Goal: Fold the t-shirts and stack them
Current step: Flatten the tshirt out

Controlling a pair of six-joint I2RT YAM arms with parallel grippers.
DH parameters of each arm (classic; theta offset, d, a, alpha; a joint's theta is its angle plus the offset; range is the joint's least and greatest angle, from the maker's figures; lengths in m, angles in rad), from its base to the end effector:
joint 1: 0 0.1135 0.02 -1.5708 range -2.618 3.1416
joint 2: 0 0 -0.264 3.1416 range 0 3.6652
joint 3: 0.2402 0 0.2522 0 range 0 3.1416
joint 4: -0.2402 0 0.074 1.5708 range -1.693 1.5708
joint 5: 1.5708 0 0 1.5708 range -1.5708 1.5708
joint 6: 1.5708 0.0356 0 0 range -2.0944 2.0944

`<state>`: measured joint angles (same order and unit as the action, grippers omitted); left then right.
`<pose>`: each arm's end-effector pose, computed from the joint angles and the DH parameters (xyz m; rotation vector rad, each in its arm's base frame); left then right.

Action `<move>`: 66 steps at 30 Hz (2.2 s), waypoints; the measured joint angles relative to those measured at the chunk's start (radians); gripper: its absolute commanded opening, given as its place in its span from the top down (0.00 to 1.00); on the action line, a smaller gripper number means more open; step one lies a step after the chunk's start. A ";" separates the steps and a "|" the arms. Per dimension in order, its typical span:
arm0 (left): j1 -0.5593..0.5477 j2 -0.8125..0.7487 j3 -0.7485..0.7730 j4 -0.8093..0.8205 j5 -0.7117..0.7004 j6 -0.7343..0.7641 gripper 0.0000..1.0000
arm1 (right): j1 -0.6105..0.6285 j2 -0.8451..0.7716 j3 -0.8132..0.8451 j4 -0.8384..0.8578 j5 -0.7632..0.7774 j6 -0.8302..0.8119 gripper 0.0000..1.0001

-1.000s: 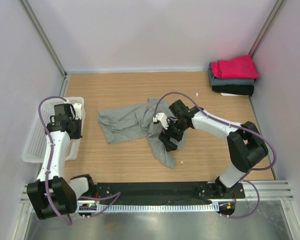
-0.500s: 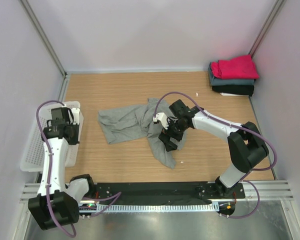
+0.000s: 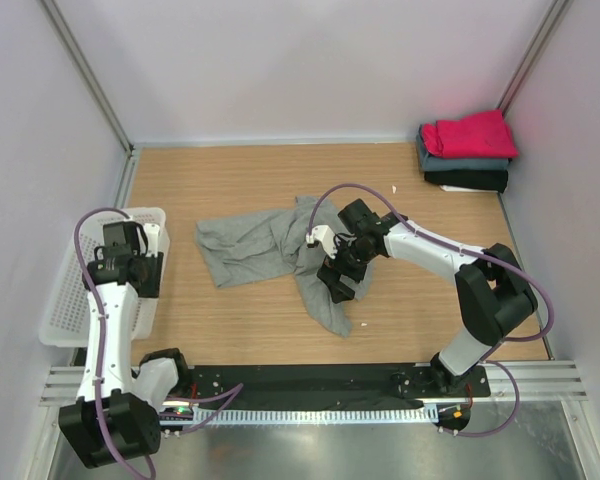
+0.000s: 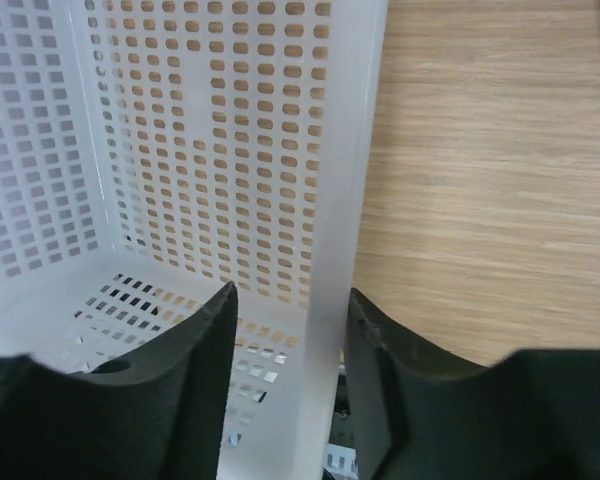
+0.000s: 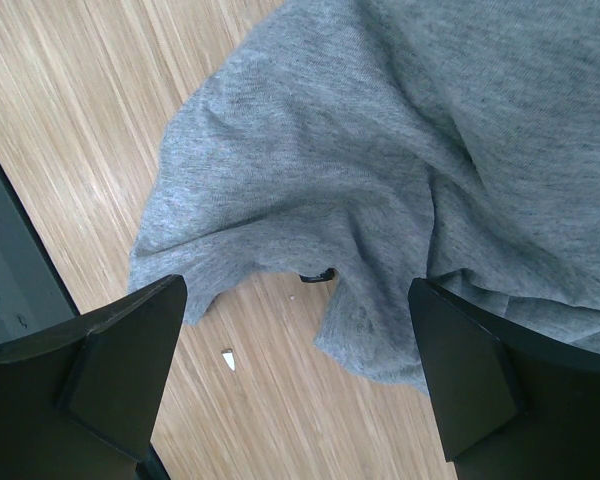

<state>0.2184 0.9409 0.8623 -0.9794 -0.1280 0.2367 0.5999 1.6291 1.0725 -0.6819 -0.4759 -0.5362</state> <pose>0.1621 0.0406 0.2722 -0.0203 2.6525 0.3224 0.2463 0.1882 0.1987 -1.5729 2.2568 0.6810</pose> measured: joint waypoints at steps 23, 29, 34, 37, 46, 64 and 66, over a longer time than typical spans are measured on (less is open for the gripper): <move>-0.032 0.168 0.454 -0.038 0.299 -0.044 0.03 | -0.002 -0.034 -0.014 0.087 0.131 0.066 0.00; -0.163 0.306 0.487 0.015 0.367 -0.110 0.07 | -0.021 -0.080 -0.029 0.174 0.232 0.113 0.00; -0.189 0.313 0.400 0.072 0.374 -0.160 0.09 | -0.028 -0.058 -0.034 0.173 0.250 0.113 0.00; -0.196 0.314 0.391 0.093 0.384 -0.179 0.09 | -0.028 -0.015 -0.033 0.156 0.250 0.104 0.00; -0.197 0.286 0.362 0.143 0.394 -0.185 0.08 | -0.028 0.143 0.046 0.078 0.230 0.089 0.46; -0.286 0.379 0.321 0.175 0.423 -0.160 0.13 | -0.056 -0.205 0.229 -0.003 0.253 0.090 0.99; -0.354 0.447 0.325 0.179 0.400 -0.145 0.13 | -0.072 -0.241 0.245 0.003 0.251 0.095 0.99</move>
<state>-0.1352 1.3876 1.1873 -0.8009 0.2718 0.0914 0.5282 1.3884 1.3174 -0.6785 -0.2253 -0.4412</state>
